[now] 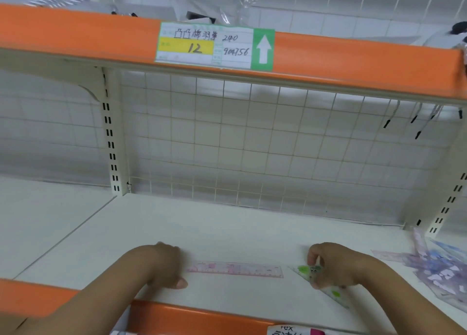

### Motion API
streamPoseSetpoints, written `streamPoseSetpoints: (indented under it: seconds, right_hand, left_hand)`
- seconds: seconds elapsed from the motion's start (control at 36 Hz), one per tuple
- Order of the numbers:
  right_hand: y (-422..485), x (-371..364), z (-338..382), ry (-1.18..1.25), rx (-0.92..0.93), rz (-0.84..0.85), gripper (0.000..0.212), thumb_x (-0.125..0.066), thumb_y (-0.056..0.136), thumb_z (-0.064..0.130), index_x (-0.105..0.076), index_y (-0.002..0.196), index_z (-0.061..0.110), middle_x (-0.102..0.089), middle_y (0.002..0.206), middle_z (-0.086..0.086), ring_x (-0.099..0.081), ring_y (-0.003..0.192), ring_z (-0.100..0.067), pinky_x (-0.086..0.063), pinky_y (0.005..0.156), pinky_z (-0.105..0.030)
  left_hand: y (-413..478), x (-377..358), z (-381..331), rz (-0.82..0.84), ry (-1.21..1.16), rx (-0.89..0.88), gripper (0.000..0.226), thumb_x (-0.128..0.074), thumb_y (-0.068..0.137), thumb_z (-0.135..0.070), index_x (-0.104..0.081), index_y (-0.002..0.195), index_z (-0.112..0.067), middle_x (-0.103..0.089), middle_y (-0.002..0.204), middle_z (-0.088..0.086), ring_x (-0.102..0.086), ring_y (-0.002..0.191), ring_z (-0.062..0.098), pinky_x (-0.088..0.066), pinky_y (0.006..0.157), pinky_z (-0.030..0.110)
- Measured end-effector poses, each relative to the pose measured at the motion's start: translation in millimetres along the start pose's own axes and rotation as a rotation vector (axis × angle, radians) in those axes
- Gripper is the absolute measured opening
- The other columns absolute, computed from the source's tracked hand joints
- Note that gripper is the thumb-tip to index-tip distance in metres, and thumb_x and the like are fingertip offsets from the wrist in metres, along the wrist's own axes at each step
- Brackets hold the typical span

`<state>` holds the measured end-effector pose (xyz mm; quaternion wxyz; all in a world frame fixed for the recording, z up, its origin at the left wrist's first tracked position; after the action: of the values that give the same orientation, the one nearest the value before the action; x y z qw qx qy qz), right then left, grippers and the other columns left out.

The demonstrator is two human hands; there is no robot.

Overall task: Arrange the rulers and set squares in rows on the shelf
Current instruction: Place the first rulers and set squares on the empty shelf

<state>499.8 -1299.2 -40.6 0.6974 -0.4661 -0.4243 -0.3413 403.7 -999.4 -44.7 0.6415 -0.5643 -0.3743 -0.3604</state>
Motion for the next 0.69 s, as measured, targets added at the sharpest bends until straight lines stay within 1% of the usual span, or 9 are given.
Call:
streamPoseSetpoints:
  seconds: [0.08, 0.14, 0.19, 0.25, 0.31, 0.36, 0.5, 0.56, 0.69]
  right_hand:
    - [2, 4, 6, -0.081, 0.042, -0.036, 0.031, -0.068, 0.079, 0.032, -0.047, 0.101, 0.033, -0.041, 0.101, 0.011, -0.043, 0.068, 0.002, -0.038, 0.055, -0.012]
    - [4, 6, 10, -0.115, 0.062, -0.05, 0.03, -0.067, 0.079, 0.034, -0.046, 0.1, 0.035, -0.041, 0.103, 0.011, -0.044, 0.072, 0.002, -0.037, 0.057, -0.012]
    - [6, 13, 16, -0.151, 0.083, -0.079, 0.027, -0.064, 0.082, 0.034, -0.047, 0.103, 0.035, -0.042, 0.105, 0.009, -0.047, 0.085, -0.006, -0.038, 0.065, -0.012]
    - [9, 21, 23, -0.171, 0.104, -0.125, 0.031, -0.062, 0.085, 0.036, -0.051, 0.114, 0.033, -0.042, 0.108, 0.008, -0.046, 0.097, -0.011, -0.041, 0.08, -0.016]
    - [14, 27, 33, -0.157, 0.125, -0.164, 0.04, -0.061, 0.086, 0.038, -0.051, 0.125, 0.031, -0.044, 0.113, 0.008, -0.047, 0.105, -0.012, -0.04, 0.09, -0.02]
    - [21, 29, 46, -0.136, 0.159, -0.184, 0.044, -0.061, 0.087, 0.039, -0.05, 0.129, 0.03, -0.045, 0.119, 0.007, -0.047, 0.111, -0.012, -0.038, 0.094, -0.02]
    - [50, 29, 84, -0.04, 0.265, -0.206, 0.048, -0.062, 0.087, 0.038, -0.051, 0.132, 0.026, -0.044, 0.118, 0.009, -0.044, 0.102, -0.007, -0.038, 0.097, -0.021]
    - [63, 28, 101, -0.021, 0.294, -0.218, 0.05, -0.062, 0.087, 0.036, -0.05, 0.134, 0.023, -0.045, 0.122, 0.007, -0.045, 0.107, -0.009, -0.037, 0.099, -0.021]
    - [92, 23, 140, -0.035, 0.364, -0.24, 0.05, -0.058, 0.09, 0.031, -0.048, 0.138, 0.017, -0.044, 0.13, -0.002, -0.046, 0.121, -0.018, -0.035, 0.101, -0.021]
  left_hand:
    - [-1, 1, 1, -0.016, -0.028, 0.01, 0.054, -0.05, 0.092, -0.046, -0.048, 0.127, -0.006, -0.058, 0.124, 0.014, -0.048, 0.083, 0.02, -0.04, 0.069, 0.026]
    - [-2, 1, 1, -0.021, -0.046, 0.013, 0.056, -0.051, 0.092, -0.046, -0.046, 0.13, -0.005, -0.055, 0.126, 0.015, -0.051, 0.088, 0.022, -0.041, 0.074, 0.028]
    - [-2, 1, 1, -0.022, -0.048, 0.01, 0.057, -0.05, 0.094, -0.045, -0.044, 0.133, -0.004, -0.052, 0.131, 0.016, -0.055, 0.104, 0.027, -0.044, 0.083, 0.031]
    - [-3, 1, 1, -0.022, -0.053, 0.01, 0.058, -0.05, 0.094, -0.045, -0.043, 0.134, -0.004, -0.05, 0.132, 0.016, -0.053, 0.117, 0.029, -0.044, 0.089, 0.033]
    - [-2, 0, 2, -0.018, -0.054, 0.011, 0.058, -0.051, 0.093, -0.045, -0.044, 0.133, -0.003, -0.052, 0.13, 0.017, -0.054, 0.116, 0.029, -0.044, 0.088, 0.033]
    - [-1, -1, 3, -0.012, -0.06, 0.01, 0.058, -0.051, 0.093, -0.045, -0.046, 0.131, -0.002, -0.055, 0.128, 0.018, -0.055, 0.115, 0.03, -0.044, 0.086, 0.032]
    - [-2, 1, 2, -0.007, -0.07, 0.022, 0.053, -0.052, 0.093, -0.041, -0.05, 0.125, 0.001, -0.057, 0.125, 0.021, -0.058, 0.11, 0.034, -0.048, 0.087, 0.035]
    - [-2, 1, 3, -0.008, -0.084, 0.04, 0.052, -0.053, 0.092, -0.041, -0.05, 0.124, 0.001, -0.056, 0.125, 0.022, -0.06, 0.101, 0.034, -0.049, 0.087, 0.036]
    - [2, -3, 11, -0.036, -0.106, 0.096, 0.056, -0.057, 0.088, -0.043, -0.046, 0.126, -0.004, -0.048, 0.129, 0.021, -0.06, 0.11, 0.036, -0.049, 0.088, 0.039]
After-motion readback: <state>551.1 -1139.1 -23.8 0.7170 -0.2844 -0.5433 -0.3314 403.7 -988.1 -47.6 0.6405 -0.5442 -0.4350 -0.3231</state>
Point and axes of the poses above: each hand's wrist, its own y-axis towards the middle knuckle, its own x-axis out of the back of the hand, z = x × y, the point moved 10 cm from there along y, towards the middle knuckle
